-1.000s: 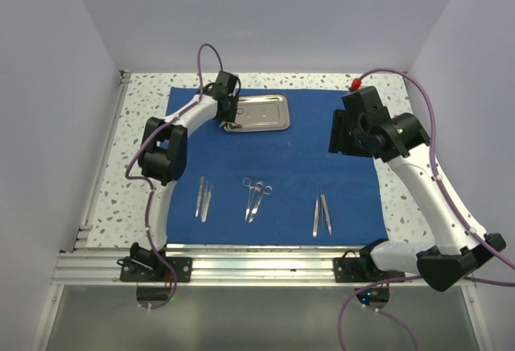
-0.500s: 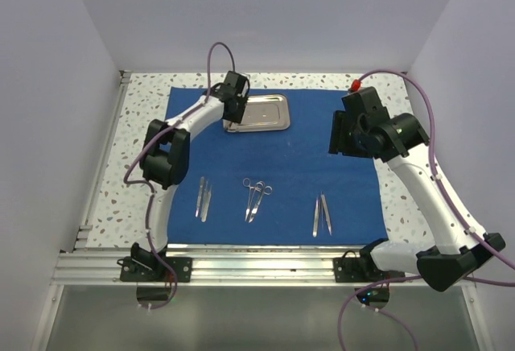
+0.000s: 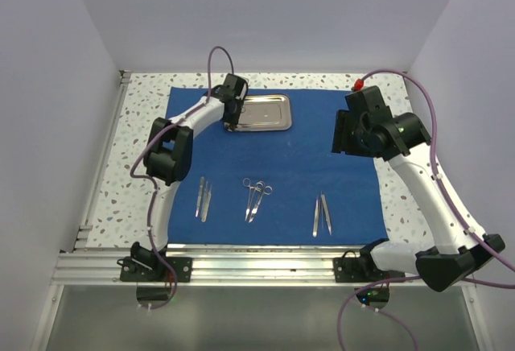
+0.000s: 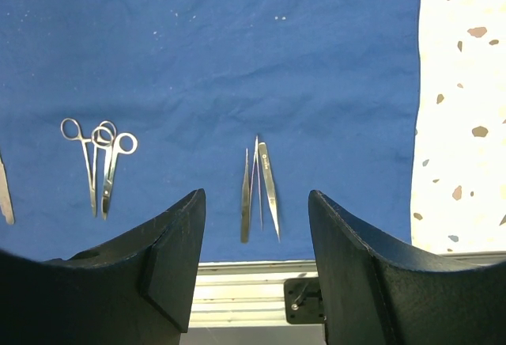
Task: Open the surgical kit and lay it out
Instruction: Pick up the medical item from the container.
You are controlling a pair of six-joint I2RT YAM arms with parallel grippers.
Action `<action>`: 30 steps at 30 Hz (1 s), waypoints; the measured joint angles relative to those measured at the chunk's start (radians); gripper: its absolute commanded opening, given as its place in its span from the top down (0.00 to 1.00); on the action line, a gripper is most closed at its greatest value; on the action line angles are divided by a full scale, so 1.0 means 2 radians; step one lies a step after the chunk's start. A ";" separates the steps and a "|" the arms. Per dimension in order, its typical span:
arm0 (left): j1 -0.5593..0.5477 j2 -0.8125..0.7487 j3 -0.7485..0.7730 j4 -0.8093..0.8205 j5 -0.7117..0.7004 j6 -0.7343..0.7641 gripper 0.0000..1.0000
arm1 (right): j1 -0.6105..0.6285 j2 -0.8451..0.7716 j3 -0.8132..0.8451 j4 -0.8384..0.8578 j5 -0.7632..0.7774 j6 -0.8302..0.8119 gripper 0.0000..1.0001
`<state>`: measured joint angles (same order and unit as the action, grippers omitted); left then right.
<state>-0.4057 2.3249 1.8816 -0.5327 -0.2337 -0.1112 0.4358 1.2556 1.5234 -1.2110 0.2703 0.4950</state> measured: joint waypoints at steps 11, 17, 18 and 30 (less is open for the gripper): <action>0.003 0.003 0.005 0.007 -0.001 0.000 1.00 | -0.012 0.001 -0.005 0.007 -0.010 -0.009 0.41; 0.003 0.002 0.005 0.007 -0.004 0.000 1.00 | -0.016 0.005 -0.007 0.017 -0.017 -0.009 0.41; 0.003 0.002 0.006 0.006 -0.005 0.000 1.00 | -0.016 0.005 -0.009 0.019 -0.019 -0.009 0.41; 0.002 -0.043 0.055 -0.048 -0.026 -0.018 1.00 | -0.022 0.006 -0.037 0.050 -0.044 -0.012 0.41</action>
<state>-0.4015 2.2391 1.9907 -0.6281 -0.2855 -0.1463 0.3912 1.2667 1.4487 -1.1107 0.1818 0.4702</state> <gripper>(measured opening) 0.037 0.586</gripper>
